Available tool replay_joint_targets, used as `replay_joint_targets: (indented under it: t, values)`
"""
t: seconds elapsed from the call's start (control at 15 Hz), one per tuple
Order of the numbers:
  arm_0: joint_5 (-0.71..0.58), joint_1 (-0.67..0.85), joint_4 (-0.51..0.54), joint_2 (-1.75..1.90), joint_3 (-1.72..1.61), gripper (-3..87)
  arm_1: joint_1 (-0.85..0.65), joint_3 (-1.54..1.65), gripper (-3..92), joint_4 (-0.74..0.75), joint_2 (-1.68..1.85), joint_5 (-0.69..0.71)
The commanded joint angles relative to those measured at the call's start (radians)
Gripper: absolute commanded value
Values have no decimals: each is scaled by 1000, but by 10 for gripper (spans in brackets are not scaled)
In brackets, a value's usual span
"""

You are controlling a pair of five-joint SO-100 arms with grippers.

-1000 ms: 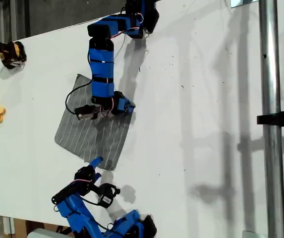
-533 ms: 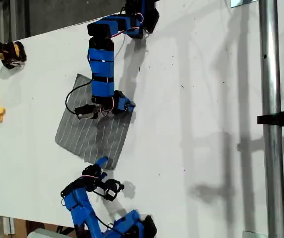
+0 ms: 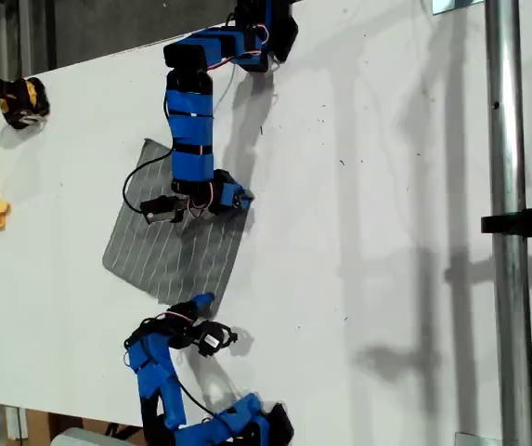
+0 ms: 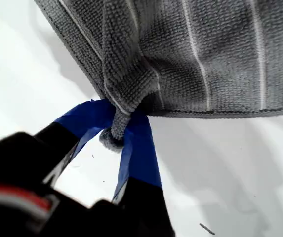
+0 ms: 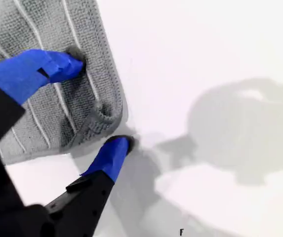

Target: Grasp corners of a towel and fold twice.

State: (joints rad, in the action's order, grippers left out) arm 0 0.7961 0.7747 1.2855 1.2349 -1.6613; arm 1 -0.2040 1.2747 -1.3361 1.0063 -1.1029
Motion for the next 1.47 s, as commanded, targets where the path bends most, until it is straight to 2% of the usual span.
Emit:
replay_joint_targets:
  t: [0.0, 0.13, 0.33, 0.47, 0.67, 1.0, 1.2, 1.4]
  values:
    - [20, -6, 35, -46, 84, 199, 8, 3, -1, 8, 75, -8]
    - [32, 6, 51, -69, 120, 95, 5, 9, -1, 11, 75, -6]
    - [32, 11, 63, -84, 147, 43, -2, 20, -1, 18, 74, -5]
    - [31, 14, 67, -89, 153, -26, -5, 21, -1, 21, 74, -3]
    - [20, -8, 98, -83, 179, -28, -3, 21, -1, 23, 80, 2]
    - [43, -123, 252, 51, 298, -28, 29, 23, -1, 6, 206, 14]
    - [87, -219, 311, 212, 287, -28, 94, 18, -1, -5, 299, 21]
    - [190, -327, 339, 385, 186, -28, 202, -40, -2, -17, 314, 15]
